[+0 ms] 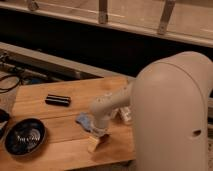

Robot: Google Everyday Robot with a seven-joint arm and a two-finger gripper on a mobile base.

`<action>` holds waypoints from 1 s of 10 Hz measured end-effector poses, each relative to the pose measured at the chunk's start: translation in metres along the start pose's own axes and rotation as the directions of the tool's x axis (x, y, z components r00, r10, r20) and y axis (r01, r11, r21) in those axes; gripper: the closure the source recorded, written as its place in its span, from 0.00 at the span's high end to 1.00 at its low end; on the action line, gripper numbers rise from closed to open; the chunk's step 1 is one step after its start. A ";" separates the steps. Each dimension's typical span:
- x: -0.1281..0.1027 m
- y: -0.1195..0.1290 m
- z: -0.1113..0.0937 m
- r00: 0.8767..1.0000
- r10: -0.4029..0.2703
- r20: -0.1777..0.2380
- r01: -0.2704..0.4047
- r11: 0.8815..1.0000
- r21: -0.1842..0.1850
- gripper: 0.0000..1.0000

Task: Drag the pepper across the table

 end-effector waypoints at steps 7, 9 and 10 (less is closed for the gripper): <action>0.012 0.002 0.010 1.000 0.021 0.008 -0.021 1.000 0.004 0.80; 0.010 0.000 0.018 1.000 0.014 0.021 -0.014 1.000 0.008 0.80; 0.009 -0.002 0.025 0.999 0.015 0.035 -0.015 1.000 0.007 0.80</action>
